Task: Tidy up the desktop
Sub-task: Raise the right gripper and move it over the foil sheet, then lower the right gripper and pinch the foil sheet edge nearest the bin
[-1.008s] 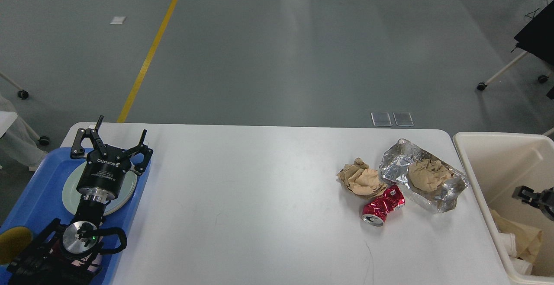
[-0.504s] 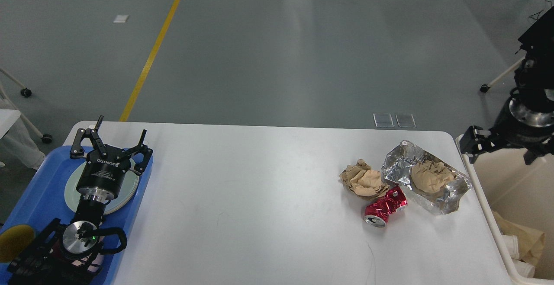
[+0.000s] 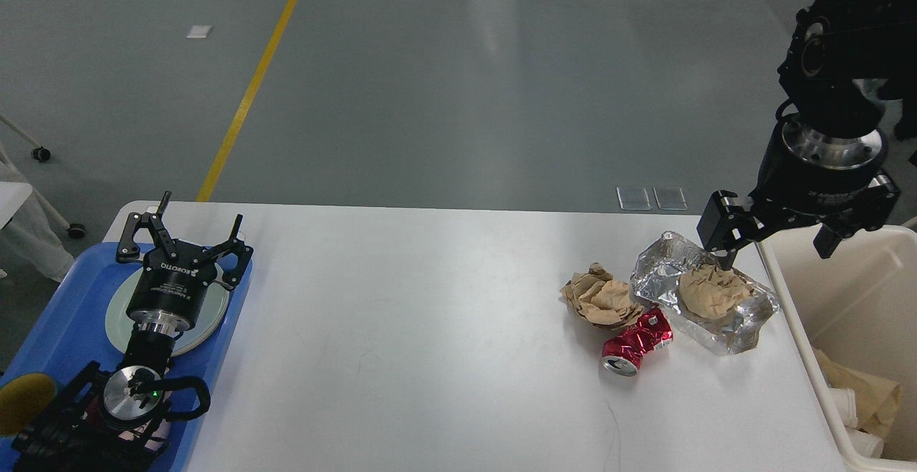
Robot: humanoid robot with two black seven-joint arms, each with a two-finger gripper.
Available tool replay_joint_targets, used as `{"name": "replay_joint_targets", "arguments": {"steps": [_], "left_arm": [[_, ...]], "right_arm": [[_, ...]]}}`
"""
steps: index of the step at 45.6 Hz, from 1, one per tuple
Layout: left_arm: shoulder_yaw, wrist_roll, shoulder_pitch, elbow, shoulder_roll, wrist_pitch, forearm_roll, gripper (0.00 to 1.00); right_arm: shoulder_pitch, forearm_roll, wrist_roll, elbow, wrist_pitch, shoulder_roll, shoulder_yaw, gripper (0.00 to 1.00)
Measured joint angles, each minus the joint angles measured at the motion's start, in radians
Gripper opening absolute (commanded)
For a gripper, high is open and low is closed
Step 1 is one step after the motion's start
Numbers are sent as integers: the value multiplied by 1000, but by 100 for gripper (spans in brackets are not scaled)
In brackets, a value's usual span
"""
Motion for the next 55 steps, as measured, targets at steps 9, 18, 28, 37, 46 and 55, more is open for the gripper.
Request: {"name": "replay_joint_targets", "arguments": {"steps": [9,18,28,37,46,55], "left_arm": [[0,0,0,0,0,0,0,97],[0,1,0,0,0,0,0,97],[0,2,0,0,0,-2,0,97],[0,2,0,0,0,-2,0,97],[0,2,0,0,0,-2,0,97],[0,2,0,0,0,-2,0,97]], "right_arm": [[29,4,1,35,-90,8,27,100],[-28,-5,-1,36,-186,-8,28,100],[-180,6,-2,-8,-316,-80,37,100],[-405,112,-1,-93,-483,-100,66,100],[-597,314,-3,-228,-555,-171,86,100],[-748,602,-9,-317,-552,-217,168,100]]}}
